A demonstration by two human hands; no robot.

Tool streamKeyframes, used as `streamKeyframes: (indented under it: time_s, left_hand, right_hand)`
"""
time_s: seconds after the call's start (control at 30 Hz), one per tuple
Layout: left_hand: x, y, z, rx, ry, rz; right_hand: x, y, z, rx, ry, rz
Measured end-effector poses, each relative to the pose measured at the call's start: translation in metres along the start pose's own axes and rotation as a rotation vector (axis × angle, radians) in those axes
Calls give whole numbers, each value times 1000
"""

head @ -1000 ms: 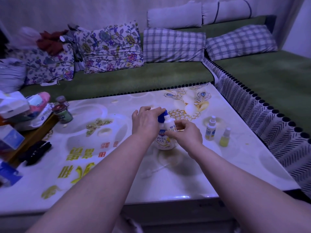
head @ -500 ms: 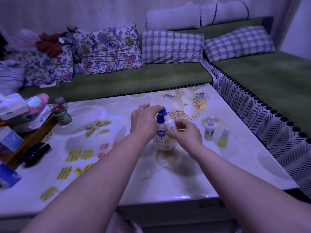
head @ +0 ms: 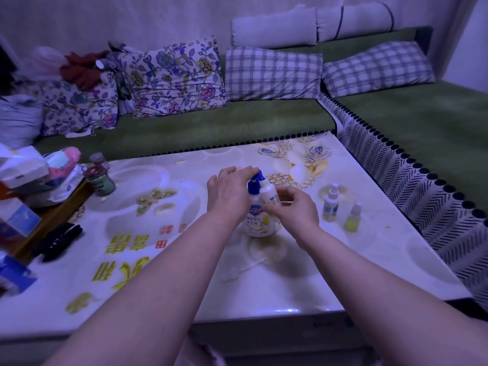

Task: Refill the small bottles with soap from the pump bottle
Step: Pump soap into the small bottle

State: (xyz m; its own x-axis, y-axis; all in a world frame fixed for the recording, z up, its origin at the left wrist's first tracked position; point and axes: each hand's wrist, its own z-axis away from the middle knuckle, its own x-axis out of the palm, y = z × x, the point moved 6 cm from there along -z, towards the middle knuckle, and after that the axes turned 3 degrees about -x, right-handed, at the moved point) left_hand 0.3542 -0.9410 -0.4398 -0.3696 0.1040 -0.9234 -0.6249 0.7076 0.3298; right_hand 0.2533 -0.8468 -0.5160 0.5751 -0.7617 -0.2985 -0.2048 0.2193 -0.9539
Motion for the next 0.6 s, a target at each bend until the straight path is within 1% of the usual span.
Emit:
streamKeyframes:
  time_s: [0.23,0.6]
  left_hand:
    - [3,0,-7,23,4,-84]
    - [11,-3,-8,30,38,-106]
  right_hand:
    - [0,2,2,11,6,-21]
    - [5,10,0,41,4,0]
